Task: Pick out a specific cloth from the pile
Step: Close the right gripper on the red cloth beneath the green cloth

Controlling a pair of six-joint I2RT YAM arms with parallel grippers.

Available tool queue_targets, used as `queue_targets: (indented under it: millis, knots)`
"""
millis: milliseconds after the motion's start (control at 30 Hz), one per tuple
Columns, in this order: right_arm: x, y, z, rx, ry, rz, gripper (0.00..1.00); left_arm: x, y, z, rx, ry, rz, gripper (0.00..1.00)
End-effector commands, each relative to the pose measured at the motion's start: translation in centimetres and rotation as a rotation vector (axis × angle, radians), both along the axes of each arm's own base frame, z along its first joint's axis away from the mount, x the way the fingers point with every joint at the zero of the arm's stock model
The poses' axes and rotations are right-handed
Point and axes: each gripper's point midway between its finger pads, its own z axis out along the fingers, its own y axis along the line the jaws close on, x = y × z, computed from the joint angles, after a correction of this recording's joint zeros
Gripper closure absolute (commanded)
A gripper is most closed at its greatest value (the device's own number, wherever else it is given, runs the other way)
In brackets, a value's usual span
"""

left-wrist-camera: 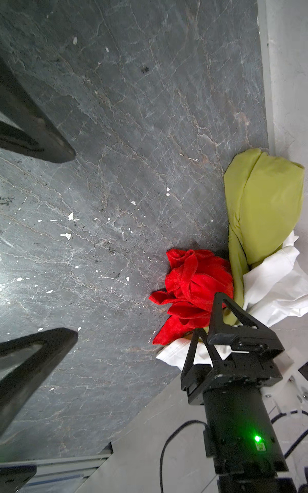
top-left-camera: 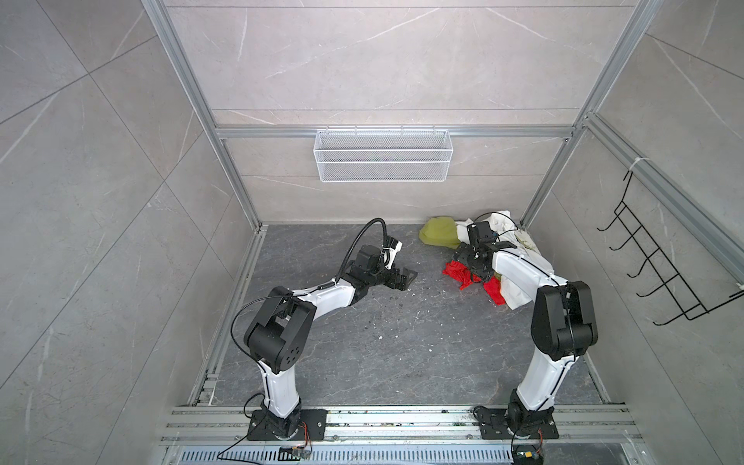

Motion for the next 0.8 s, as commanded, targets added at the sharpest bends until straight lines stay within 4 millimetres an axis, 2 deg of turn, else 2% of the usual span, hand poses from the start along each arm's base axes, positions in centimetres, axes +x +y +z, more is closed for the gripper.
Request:
queue_targets:
  millis: [0,467,767]
  knots:
    - [0.6,-0.4,0.0,-0.013,0.003,-0.029,0.04,0.3,-1.0,1.8,-0.075,-0.018,-0.025,0.00]
    - [1.8,-1.0,-1.5,-0.036,0.028,-0.030,0.09,0.0,-1.0,1.5,-0.099,0.016,-0.021,0.00]
    - [2.5,-1.2,-2.3,-0.048,0.041,-0.021,0.12,0.0,-1.7,1.4,-0.133,0.049,-0.025,0.00]
